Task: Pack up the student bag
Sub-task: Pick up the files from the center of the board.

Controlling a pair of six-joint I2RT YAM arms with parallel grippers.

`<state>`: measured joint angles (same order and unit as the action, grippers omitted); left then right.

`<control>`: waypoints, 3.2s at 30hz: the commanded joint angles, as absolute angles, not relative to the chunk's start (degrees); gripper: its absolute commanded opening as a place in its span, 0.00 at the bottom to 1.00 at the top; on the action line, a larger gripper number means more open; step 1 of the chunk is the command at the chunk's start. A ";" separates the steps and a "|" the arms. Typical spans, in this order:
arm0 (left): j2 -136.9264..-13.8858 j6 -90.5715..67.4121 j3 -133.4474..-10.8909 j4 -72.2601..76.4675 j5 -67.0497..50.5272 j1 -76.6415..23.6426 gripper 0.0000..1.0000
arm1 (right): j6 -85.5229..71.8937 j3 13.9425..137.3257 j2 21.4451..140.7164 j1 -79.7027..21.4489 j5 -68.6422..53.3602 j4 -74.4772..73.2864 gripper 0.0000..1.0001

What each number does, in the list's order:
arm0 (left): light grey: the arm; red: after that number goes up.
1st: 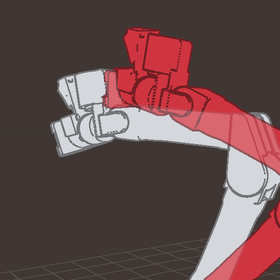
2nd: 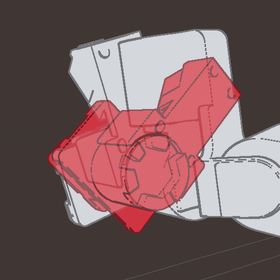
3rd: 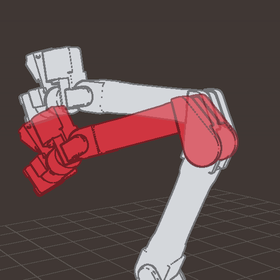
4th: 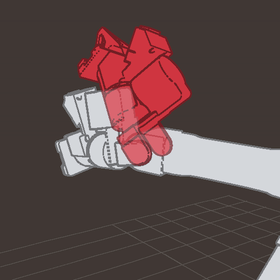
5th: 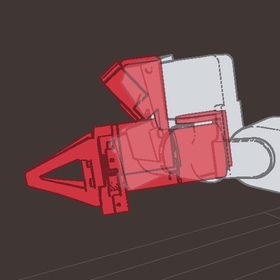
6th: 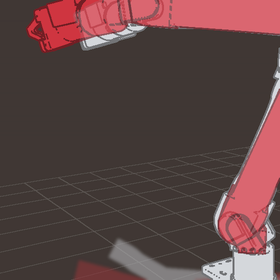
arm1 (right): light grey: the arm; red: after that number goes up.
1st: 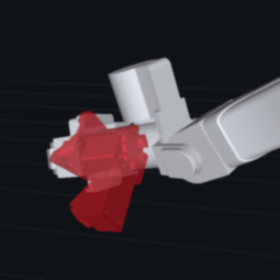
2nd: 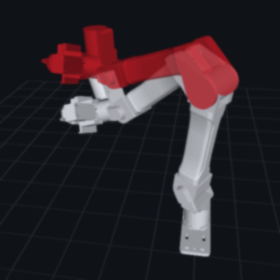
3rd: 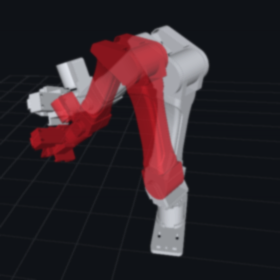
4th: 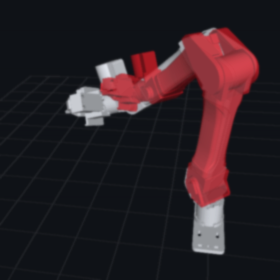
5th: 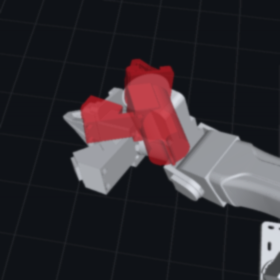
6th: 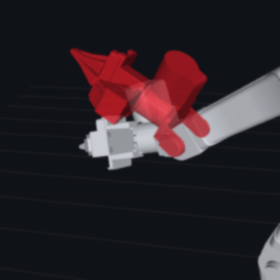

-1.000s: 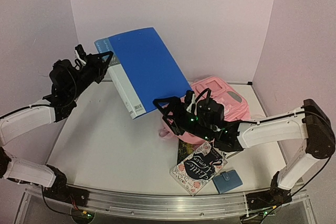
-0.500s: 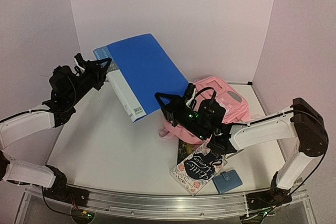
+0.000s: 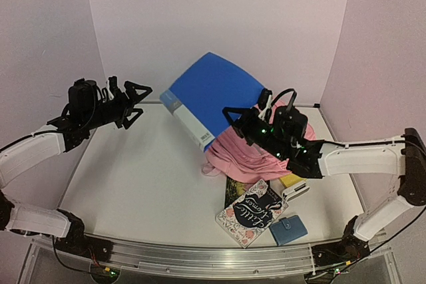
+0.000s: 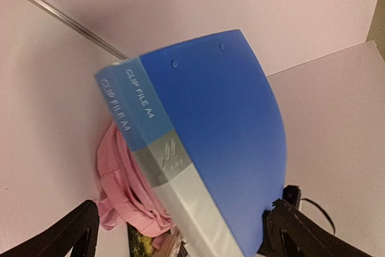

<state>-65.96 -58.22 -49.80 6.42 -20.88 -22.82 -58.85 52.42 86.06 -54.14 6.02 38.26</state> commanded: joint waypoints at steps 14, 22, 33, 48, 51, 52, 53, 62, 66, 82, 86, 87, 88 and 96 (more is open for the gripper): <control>-68.81 -29.90 -55.55 -9.43 -48.65 -16.88 1.00 | -42.54 65.97 76.78 -42.17 -40.14 13.27 0.00; -66.88 -26.06 -55.43 -12.63 -47.42 -16.90 1.00 | -43.41 66.88 76.88 -42.11 -48.39 13.36 0.00; -62.76 -23.47 -53.87 -14.15 -51.27 -15.96 1.00 | -43.89 67.51 75.16 -42.12 -51.32 13.30 0.00; -58.31 -29.89 -50.05 -5.70 -65.78 -15.91 0.56 | -42.61 66.38 75.32 -42.12 -50.84 13.02 0.00; -57.67 -29.90 -49.52 -6.35 -65.75 -15.91 0.49 | -42.30 65.90 75.31 -42.10 -50.71 12.89 0.00; -57.30 -29.95 -49.32 -6.44 -65.84 -15.91 0.49 | -42.09 65.74 75.24 -42.11 -50.68 12.78 0.00; -56.92 -29.96 -49.23 -6.59 -65.92 -15.91 0.49 | -41.79 65.60 75.07 -42.10 -50.64 12.67 0.00; -53.33 -28.52 -49.71 -10.24 -65.59 -15.20 0.56 | -40.96 65.07 73.07 -41.54 -50.34 11.15 0.00; -52.72 -29.98 -49.29 -8.68 -66.50 -15.07 0.50 | -40.89 64.79 72.98 -41.52 -50.12 10.71 0.00; -52.72 -31.47 -48.12 -13.70 -53.98 -14.76 0.00 | -24.18 68.73 76.53 -41.48 -22.28 -14.00 0.57; -56.88 -36.36 -47.41 -14.96 -47.32 -12.16 0.00 | -19.99 69.53 79.97 -41.92 -11.92 -18.71 0.75; -57.83 -37.32 -47.05 -14.57 -46.47 -11.41 0.00 | -19.08 69.86 81.03 -42.33 -10.05 -19.38 0.76; -58.69 -38.24 -46.64 -13.94 -45.67 -10.69 0.00 | -18.14 70.24 82.14 -42.85 -8.06 -20.19 0.78; -59.47 -45.09 -43.65 -9.32 -40.11 -4.45 0.00 | -14.15 77.87 96.58 -48.61 12.87 -26.93 0.86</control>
